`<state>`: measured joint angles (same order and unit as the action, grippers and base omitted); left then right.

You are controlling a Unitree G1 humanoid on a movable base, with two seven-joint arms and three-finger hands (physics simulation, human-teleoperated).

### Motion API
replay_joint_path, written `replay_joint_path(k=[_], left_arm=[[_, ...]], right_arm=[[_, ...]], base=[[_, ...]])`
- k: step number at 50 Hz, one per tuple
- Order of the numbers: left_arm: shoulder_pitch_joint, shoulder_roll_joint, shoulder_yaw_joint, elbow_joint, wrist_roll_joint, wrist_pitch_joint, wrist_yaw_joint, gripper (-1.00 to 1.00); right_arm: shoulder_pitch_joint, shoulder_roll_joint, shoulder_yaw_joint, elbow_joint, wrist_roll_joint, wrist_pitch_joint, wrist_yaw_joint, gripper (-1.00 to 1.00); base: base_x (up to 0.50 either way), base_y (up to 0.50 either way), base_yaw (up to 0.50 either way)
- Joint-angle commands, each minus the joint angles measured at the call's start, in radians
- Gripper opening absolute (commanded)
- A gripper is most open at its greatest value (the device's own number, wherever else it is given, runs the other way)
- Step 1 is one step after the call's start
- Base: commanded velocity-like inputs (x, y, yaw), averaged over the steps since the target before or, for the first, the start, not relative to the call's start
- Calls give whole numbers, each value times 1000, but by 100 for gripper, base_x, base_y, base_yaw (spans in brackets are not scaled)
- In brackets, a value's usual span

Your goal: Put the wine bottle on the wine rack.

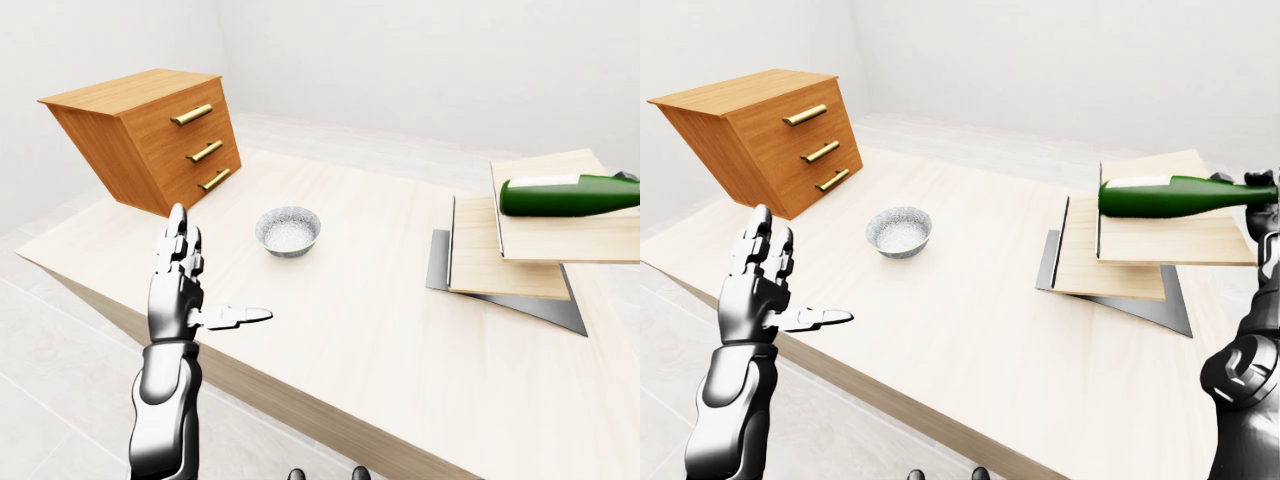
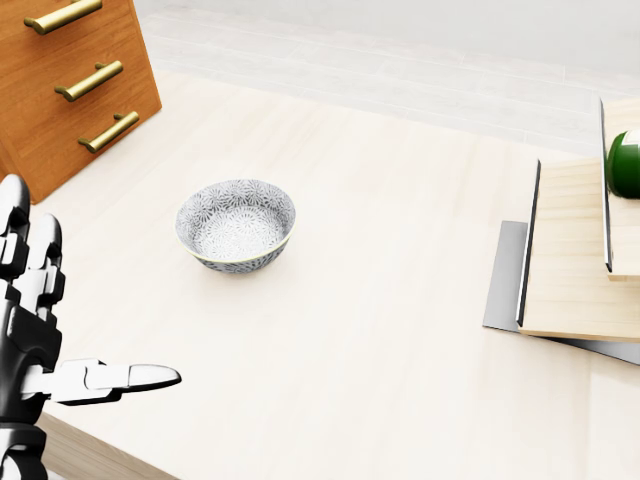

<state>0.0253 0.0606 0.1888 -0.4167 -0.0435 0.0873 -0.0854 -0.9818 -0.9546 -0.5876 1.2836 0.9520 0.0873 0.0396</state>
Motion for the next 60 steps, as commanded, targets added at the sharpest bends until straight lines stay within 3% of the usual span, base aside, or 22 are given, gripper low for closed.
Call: replay_joint_path(k=[1,11,13,28,35,38,46,50,53,56,60], left_arm=[[2,0,-2,3,2,0,-1,100],[-1,-1,-4,11,5,0,-1,100],[-3,0,-4,10,4,0,-1,100],[4,-3,-12,-12,8,0,1,100],[9,-5,-13,-10,10,0,-2,100],[5,-4,-10,-2,7,0,-4,100],[5,-4,-13,10,10,0,-5,100],[7,-6,-16,-3,11,0,-3,100],[9,-7,-17,-11,12,0,-2,100],[9,-7,-16,-11,12,0,-3,100],[9,-7,-16,-14,12,0,-2,100]], right_arm=[[67,-4,120,32,-30,0,-6,-80],[74,-8,120,32,-31,0,-2,-58],[76,-10,119,31,-31,0,-3,-43],[76,-9,120,33,-35,0,-5,-22],[74,-8,121,32,-38,0,-10,0],[76,-10,119,32,-37,0,-12,31],[80,-12,117,33,-37,0,-16,40],[80,-11,116,32,-36,0,-17,56],[83,-11,116,32,-35,0,-15,84],[89,-13,115,32,-34,0,-12,98],[97,-16,112,31,-31,0,-12,100]], base=[[0,0,0],[0,0,0],[0,0,0],[0,0,0],[0,0,0],[0,0,0],[0,0,0],[0,0,0],[0,0,0],[0,0,0],[0,0,0]])
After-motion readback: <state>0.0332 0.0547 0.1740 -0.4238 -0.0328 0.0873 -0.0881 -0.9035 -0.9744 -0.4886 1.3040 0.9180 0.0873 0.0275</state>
